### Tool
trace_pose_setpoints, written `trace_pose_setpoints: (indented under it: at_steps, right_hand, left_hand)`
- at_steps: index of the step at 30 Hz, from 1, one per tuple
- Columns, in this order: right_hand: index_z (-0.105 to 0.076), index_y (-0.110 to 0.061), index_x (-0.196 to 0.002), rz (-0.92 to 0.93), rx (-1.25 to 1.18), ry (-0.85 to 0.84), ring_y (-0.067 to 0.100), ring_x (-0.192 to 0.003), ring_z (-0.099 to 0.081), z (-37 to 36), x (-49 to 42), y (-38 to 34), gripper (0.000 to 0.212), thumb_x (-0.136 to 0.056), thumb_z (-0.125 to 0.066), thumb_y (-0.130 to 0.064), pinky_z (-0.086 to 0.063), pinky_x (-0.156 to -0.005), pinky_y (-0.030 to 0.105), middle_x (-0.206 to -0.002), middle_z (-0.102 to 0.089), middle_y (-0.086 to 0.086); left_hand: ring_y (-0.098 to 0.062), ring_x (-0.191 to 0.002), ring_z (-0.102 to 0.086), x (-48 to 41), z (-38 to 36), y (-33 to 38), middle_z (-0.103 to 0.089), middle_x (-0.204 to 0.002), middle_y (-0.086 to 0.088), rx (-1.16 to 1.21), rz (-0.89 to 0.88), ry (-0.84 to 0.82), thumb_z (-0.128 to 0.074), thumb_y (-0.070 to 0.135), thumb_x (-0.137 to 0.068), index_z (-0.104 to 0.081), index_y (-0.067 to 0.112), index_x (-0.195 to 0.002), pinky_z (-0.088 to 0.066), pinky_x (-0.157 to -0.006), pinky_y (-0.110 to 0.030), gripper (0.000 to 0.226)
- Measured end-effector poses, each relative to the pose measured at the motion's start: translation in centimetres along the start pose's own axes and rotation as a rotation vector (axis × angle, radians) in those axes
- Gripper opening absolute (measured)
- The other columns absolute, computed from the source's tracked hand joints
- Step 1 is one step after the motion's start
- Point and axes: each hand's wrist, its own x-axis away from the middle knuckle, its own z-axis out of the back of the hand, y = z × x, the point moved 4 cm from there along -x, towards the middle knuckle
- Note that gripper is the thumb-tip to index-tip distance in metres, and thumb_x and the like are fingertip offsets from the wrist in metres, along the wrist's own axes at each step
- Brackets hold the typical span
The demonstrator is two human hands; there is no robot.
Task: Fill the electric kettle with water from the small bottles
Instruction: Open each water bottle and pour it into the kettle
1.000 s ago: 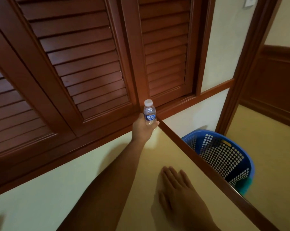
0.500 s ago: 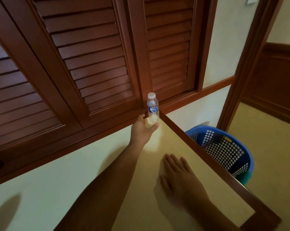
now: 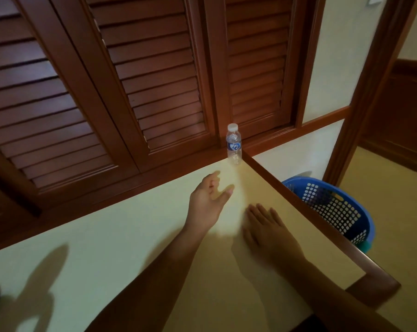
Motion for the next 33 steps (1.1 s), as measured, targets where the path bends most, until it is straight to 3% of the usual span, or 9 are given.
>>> trace_pose_setpoints:
  at_steps: [2, 4, 6, 11, 16, 18, 23, 28, 33]
  right_hand:
    - [-0.033, -0.017, -0.155, 0.038, -0.064, 0.069, 0.018, -0.154, -0.018, 0.2, 0.5, -0.7, 0.094, -0.090, 0.017, -0.063, -0.001, -0.123, 0.036, -0.164, -0.028, 0.004]
    - [-0.056, -0.015, -0.141, 0.088, -0.172, 0.202, 0.020, -0.144, -0.041, 0.8, 1.5, -2.4, 0.073, -0.101, -0.011, -0.057, -0.022, -0.121, 0.037, -0.152, -0.050, 0.006]
    - [-0.062, -0.014, -0.135, 0.154, -0.307, 0.288, 0.016, -0.136, -0.050, 1.1, 2.7, -5.3, 0.053, -0.101, -0.036, -0.045, -0.037, -0.116, 0.037, -0.145, -0.057, 0.003]
    - [-0.060, -0.017, -0.138, 0.363, -0.489, 0.280, 0.006, -0.132, -0.049, 2.2, 4.6, -14.7, 0.043, -0.103, -0.045, -0.037, -0.029, -0.112, 0.012, -0.141, -0.059, -0.007]
    - [-0.063, -0.017, -0.133, 0.574, -0.667, 0.222, 0.004, -0.126, -0.054, 3.2, 6.5, -24.2, 0.035, -0.101, -0.052, -0.026, -0.040, -0.106, 0.020, -0.133, -0.063, -0.010]
    - [-0.063, -0.018, -0.133, 0.660, -0.716, 0.186, 0.001, -0.125, -0.054, 3.6, 7.8, -28.0, 0.034, -0.101, -0.053, -0.024, -0.041, -0.105, 0.019, -0.131, -0.064, -0.011]
    - [-0.066, -0.021, -0.129, 0.829, -0.822, 0.116, -0.001, -0.119, -0.057, 4.0, 12.2, -36.6, 0.029, -0.102, -0.057, -0.019, -0.042, -0.098, 0.013, -0.123, -0.065, -0.016]
    - [-0.068, -0.020, -0.126, 0.918, -0.920, 0.087, 0.001, -0.119, -0.060, 3.4, 16.6, -43.7, 0.028, -0.100, -0.058, -0.017, -0.046, -0.096, 0.016, -0.122, -0.066, -0.016]
    - [-0.068, -0.019, -0.127, 0.962, -0.934, 0.055, 0.003, -0.112, -0.062, 2.5, 19.2, -52.5, 0.028, -0.101, -0.058, -0.018, -0.048, -0.090, 0.016, -0.118, -0.067, -0.015]
  left_hand:
    - [-0.001, -0.122, -0.062, 2.6, 1.7, 0.6, -0.068, -0.128, 0.011, 0.025, 0.002, 0.034, -0.077, 0.039, -0.092, -0.061, 0.034, -0.128, -0.051, -0.105, -0.019, 0.039]
    - [0.003, -0.109, -0.066, 5.5, 3.8, 1.0, -0.069, -0.113, 0.018, 0.059, 0.003, 0.090, -0.073, 0.029, -0.096, -0.063, 0.039, -0.118, -0.048, -0.092, -0.006, 0.026]
    - [-0.003, -0.106, -0.069, 8.5, 6.0, 0.6, -0.072, -0.110, 0.018, 0.081, -0.002, 0.135, -0.068, 0.022, -0.099, -0.067, 0.035, -0.116, -0.049, -0.089, -0.007, 0.021]
    - [0.002, -0.110, -0.069, 16.4, 12.5, -0.4, -0.075, -0.113, 0.022, 0.078, -0.002, 0.316, -0.060, 0.021, -0.106, -0.069, 0.035, -0.123, -0.051, -0.095, -0.015, 0.024]
    - [-0.001, -0.117, -0.068, 24.8, 19.5, -0.6, -0.075, -0.117, 0.019, 0.130, 0.033, 0.542, -0.060, 0.012, -0.104, -0.068, 0.033, -0.125, -0.052, -0.101, -0.019, 0.031]
    - [-0.001, -0.116, -0.069, 28.5, 22.2, -0.2, -0.076, -0.116, 0.017, 0.141, 0.027, 0.637, -0.060, 0.010, -0.103, -0.068, 0.031, -0.126, -0.052, -0.099, -0.017, 0.031]
    - [-0.009, -0.112, -0.072, 37.3, 27.5, 0.5, -0.077, -0.115, 0.010, 0.156, 0.003, 0.861, -0.060, 0.006, -0.102, -0.070, 0.022, -0.125, -0.057, -0.097, -0.031, 0.030]
    - [-0.009, -0.104, -0.074, 44.7, 33.0, 0.6, -0.078, -0.107, 0.006, 0.133, -0.034, 1.027, -0.060, -0.006, -0.099, -0.072, 0.016, -0.116, -0.056, -0.084, -0.016, 0.031]
    - [-0.014, -0.100, -0.074, 49.6, 40.4, -2.6, -0.076, -0.105, 0.007, 0.056, -0.004, 1.103, -0.062, -0.001, -0.099, -0.071, 0.021, -0.117, -0.061, -0.090, -0.032, 0.030]
